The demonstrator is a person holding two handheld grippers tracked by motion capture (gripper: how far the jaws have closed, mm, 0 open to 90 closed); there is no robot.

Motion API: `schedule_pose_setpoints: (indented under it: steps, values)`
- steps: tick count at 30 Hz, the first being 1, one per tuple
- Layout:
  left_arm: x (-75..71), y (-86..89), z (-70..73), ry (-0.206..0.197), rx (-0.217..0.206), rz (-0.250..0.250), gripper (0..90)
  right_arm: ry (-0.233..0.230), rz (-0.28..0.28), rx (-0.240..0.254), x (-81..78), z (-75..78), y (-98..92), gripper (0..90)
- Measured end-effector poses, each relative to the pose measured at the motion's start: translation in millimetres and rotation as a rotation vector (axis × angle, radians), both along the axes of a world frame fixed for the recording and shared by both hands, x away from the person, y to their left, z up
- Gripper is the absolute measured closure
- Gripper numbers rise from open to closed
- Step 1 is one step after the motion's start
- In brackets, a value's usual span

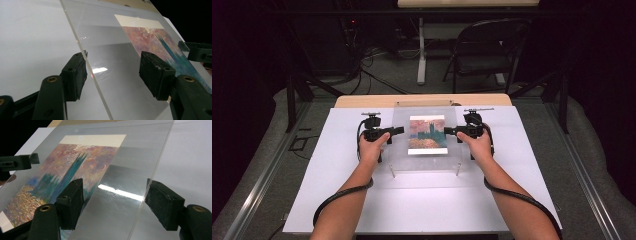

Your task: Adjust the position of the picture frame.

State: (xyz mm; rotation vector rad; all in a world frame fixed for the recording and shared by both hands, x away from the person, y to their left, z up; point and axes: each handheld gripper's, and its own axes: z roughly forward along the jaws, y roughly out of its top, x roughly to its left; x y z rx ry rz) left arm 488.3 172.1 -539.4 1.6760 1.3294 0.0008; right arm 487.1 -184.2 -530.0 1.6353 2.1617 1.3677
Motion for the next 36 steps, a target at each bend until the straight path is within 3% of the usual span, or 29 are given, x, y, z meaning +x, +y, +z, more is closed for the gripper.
schedule_pose_setpoints:
  steps: [14,20,31,36]
  values:
    - [-6.2,6.3,12.1,-0.03,-0.024,-0.015,45.5,-0.041,0.017,-0.012,-8.3,13.8,-1.6,35.0]
    - [-9.3,6.6,19.8,-0.045,-0.009,-0.026,46.5,-0.059,0.022,-0.014,-12.3,19.0,-3.6,37.5]
    - [-17.8,10.6,30.2,-0.074,-0.023,-0.038,51.0,-0.103,0.031,-0.032,-23.6,30.5,-4.5,39.8]
    - [-22.5,10.6,37.4,-0.088,-0.005,-0.044,51.9,-0.12,0.04,-0.042,-29.0,36.6,-4.9,41.1]
